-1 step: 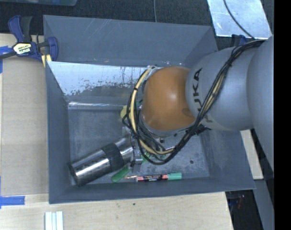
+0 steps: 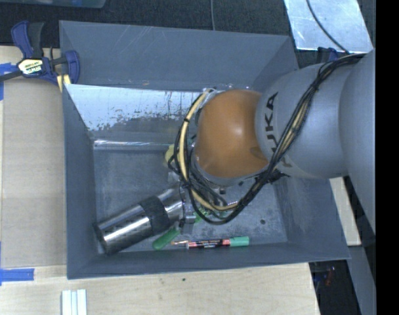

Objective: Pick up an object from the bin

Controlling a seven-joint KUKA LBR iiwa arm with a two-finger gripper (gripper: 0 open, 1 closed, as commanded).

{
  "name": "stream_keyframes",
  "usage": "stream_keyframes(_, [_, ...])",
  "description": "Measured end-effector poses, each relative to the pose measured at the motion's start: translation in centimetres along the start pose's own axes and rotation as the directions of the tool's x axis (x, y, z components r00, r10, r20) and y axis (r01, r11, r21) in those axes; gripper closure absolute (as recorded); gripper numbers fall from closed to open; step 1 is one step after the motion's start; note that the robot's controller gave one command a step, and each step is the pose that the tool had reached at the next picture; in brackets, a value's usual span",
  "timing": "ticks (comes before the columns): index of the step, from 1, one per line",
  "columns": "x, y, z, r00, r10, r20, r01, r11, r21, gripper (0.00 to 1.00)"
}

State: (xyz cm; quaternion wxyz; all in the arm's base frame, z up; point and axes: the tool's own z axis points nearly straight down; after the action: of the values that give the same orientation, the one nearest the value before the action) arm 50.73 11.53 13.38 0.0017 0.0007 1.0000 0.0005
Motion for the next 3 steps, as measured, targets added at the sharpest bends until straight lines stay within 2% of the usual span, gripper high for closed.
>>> stream_keyframes(1, [0.52,4.67,6.51,0.92,-0.393,-0.002,0.393,0.92,-0.002,0.0])
stream_keyframes(2, [0.89,3.73,6.22,0.882,-0.471,0.005,0.471,0.882,0.001,0.0])
stream_keyframes(3, [0.6,4.25,6.27,0.911,-0.413,0.006,0.413,0.911,-0.001,0.0])
